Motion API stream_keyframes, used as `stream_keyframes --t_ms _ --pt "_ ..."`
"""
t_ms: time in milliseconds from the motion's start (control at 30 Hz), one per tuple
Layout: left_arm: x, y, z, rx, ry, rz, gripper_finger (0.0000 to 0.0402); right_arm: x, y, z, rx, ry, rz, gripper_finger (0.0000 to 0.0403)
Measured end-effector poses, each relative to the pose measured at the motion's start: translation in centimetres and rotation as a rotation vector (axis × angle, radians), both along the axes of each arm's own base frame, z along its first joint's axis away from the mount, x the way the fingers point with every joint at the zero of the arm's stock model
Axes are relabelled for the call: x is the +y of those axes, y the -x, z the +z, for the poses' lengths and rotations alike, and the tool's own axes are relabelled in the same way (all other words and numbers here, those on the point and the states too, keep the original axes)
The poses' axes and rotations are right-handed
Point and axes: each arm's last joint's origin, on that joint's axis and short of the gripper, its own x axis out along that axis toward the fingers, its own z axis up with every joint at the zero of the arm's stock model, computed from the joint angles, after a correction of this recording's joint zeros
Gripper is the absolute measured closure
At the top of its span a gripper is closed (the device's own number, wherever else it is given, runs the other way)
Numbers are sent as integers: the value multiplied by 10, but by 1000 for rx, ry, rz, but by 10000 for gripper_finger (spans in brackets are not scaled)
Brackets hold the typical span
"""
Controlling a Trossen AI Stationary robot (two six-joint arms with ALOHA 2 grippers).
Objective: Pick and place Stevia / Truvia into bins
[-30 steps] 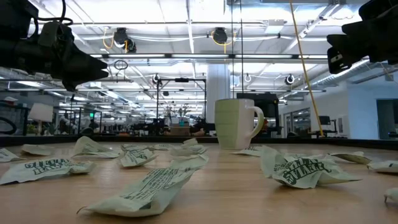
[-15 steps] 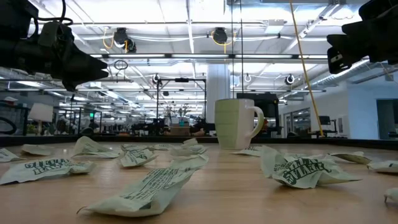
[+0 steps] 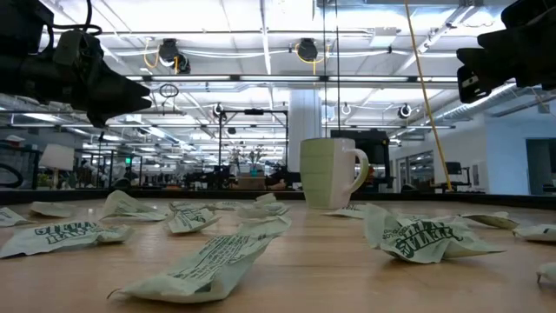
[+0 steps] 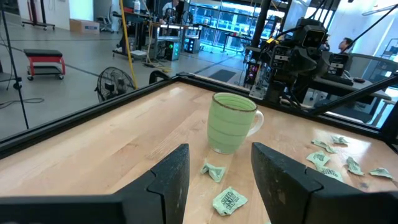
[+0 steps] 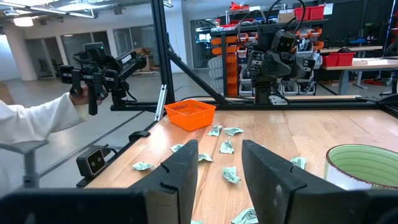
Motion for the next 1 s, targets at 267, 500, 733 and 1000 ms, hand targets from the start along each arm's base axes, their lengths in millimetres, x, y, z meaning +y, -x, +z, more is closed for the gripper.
stream_keyframes --t_ms 267,500,733,1000 --pt "0 0 0 -12 32 1 224 0 0 0 0 0 0 284" --pt "0 0 0 -54 173 10 224 0 0 0 0 0 0 284" --pt "0 0 0 -68 210 27 224 0 0 1 10 -78 4 284" --pt "1 0 0 -110 345 48 224 0 0 1 16 -98 4 284"
